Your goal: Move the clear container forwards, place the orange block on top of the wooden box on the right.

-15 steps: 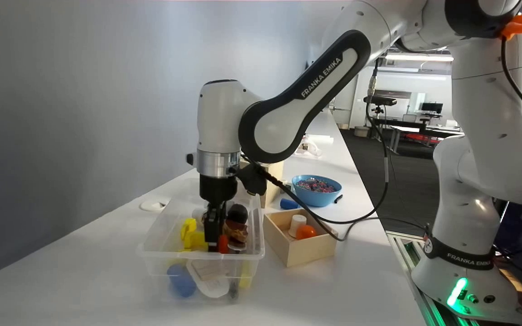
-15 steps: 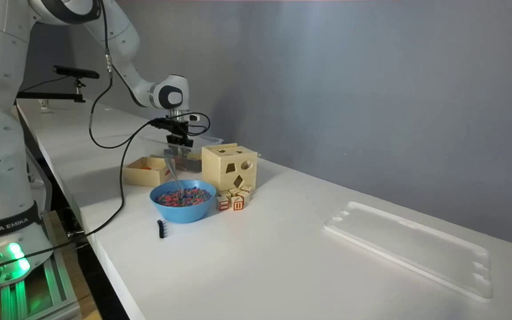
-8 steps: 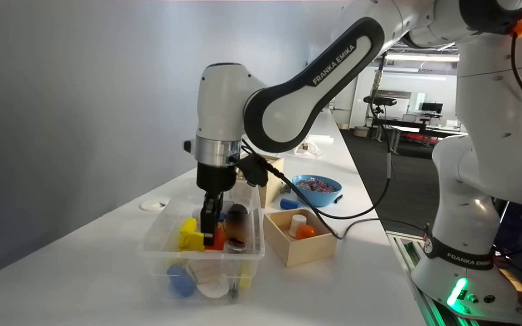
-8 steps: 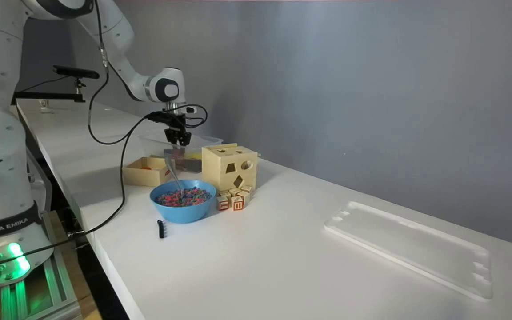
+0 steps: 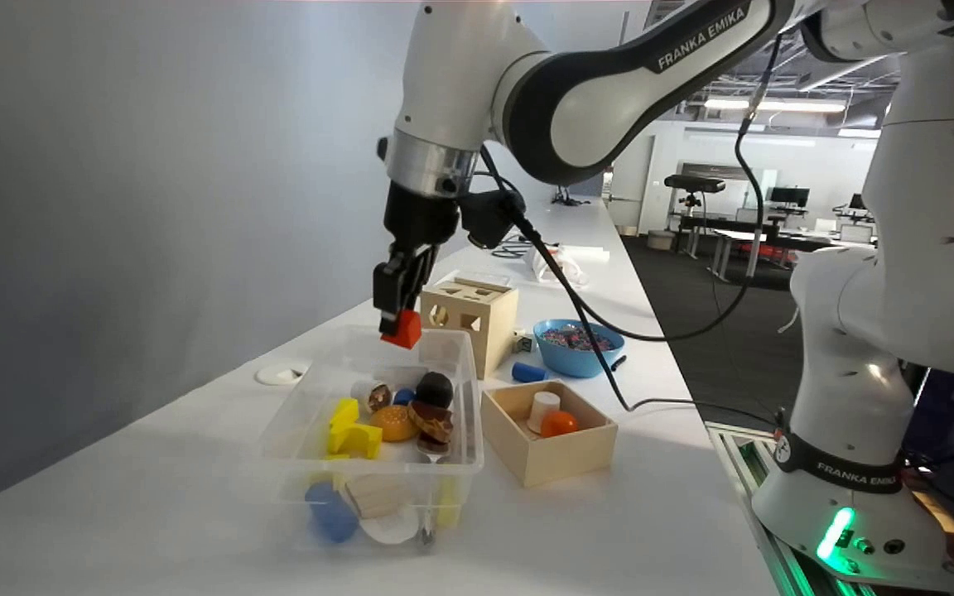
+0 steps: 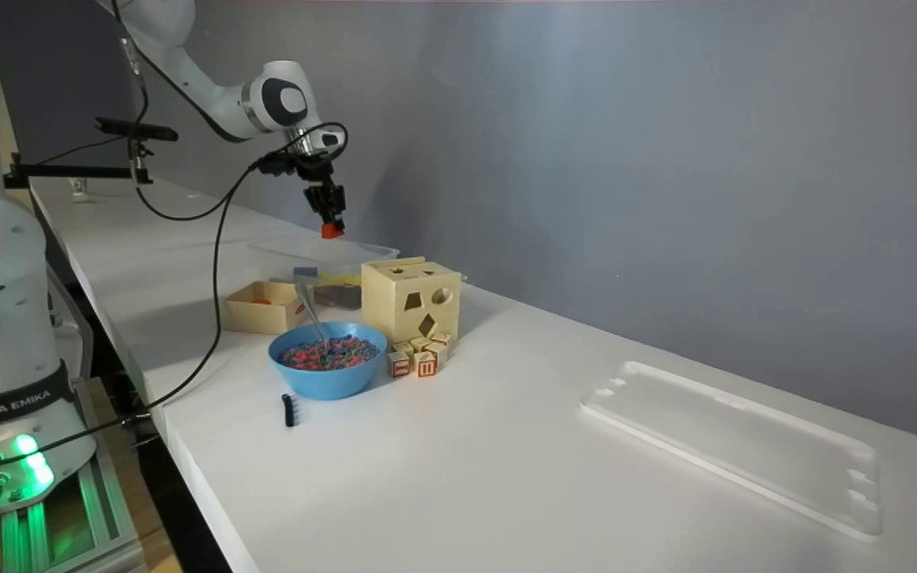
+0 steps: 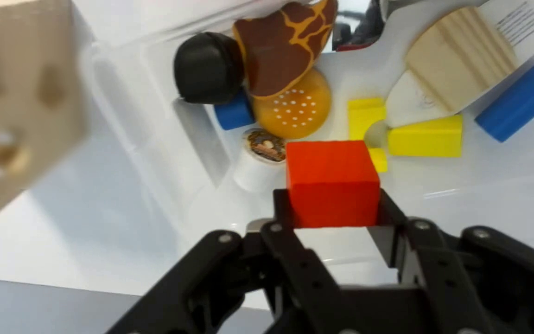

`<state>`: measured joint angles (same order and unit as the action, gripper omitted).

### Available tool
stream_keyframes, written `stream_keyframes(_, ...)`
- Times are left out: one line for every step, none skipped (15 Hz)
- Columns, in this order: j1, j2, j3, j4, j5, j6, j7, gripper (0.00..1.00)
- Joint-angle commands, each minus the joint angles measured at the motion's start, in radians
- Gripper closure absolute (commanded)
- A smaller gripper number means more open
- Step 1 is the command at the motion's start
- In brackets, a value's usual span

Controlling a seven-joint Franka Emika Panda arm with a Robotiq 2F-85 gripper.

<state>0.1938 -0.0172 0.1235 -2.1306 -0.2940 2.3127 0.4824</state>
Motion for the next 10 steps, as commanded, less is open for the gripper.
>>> stream_keyframes(-0.066,-0.119,-0.019,-0.056,-0.011,-0.039,0.102,0.81)
stream_keyframes(-0.092,-0.141,-0.031,-0.059,0.009,-0.049,0.109,0.81)
stream_keyframes(-0.116,-0.153,-0.042,-0.064,0.021,-0.048,0.121,0.81)
stream_keyframes(-0.140,-0.162,-0.057,-0.065,0.040,-0.047,0.120,0.81)
stream_keyframes(-0.158,-0.158,-0.061,-0.060,0.022,-0.052,0.106,0.81)
stream_keyframes(-0.148,-0.124,-0.038,-0.030,0.012,-0.045,0.093,0.56)
stream_keyframes(-0.166,-0.131,-0.048,-0.034,0.012,-0.045,0.092,0.56)
stream_keyframes(-0.176,-0.134,-0.053,-0.038,0.012,-0.045,0.092,0.56)
stream_keyframes(-0.178,-0.134,-0.054,-0.039,0.012,-0.045,0.092,0.56)
stream_keyframes(-0.177,-0.134,-0.052,-0.039,0.012,-0.045,0.093,0.56)
